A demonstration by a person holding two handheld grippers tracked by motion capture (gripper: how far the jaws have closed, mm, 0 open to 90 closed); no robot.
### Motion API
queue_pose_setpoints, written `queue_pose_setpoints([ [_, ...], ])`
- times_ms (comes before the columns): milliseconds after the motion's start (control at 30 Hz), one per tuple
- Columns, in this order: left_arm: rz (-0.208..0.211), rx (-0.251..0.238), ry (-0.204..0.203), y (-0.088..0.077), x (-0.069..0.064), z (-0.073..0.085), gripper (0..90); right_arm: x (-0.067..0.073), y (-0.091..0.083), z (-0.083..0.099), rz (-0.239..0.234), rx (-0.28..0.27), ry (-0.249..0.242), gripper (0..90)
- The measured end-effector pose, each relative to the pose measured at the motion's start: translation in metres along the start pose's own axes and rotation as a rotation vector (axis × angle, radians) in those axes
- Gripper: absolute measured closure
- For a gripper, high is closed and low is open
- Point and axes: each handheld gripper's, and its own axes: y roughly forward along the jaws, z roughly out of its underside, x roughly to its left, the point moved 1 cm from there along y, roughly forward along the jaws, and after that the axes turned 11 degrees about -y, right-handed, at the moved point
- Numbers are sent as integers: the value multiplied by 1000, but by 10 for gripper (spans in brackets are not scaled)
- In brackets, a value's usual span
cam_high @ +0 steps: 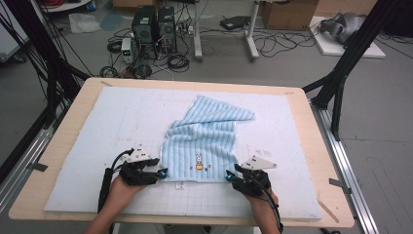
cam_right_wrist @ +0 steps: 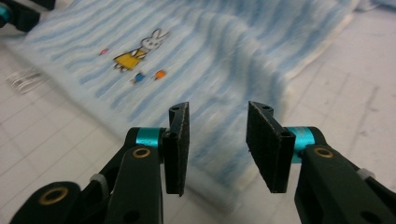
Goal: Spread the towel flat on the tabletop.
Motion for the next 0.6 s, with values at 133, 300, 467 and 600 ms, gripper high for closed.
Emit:
queue_pose_setpoints([
  [133, -3, 8, 11, -2, -1, 1, 671, 2, 6, 5, -33, 34, -9, 673],
  [300, 51, 36, 21, -8, -5, 5, 869, 4, 1, 4, -122, 64, -28, 855],
  [467, 114, 68, 40, -21, -11, 15, 872, 7, -9, 9, -191, 77, -29, 855],
  [600, 164, 83, 41, -31, -19, 27, 871, 14, -21, 17, -247, 84, -41, 854],
])
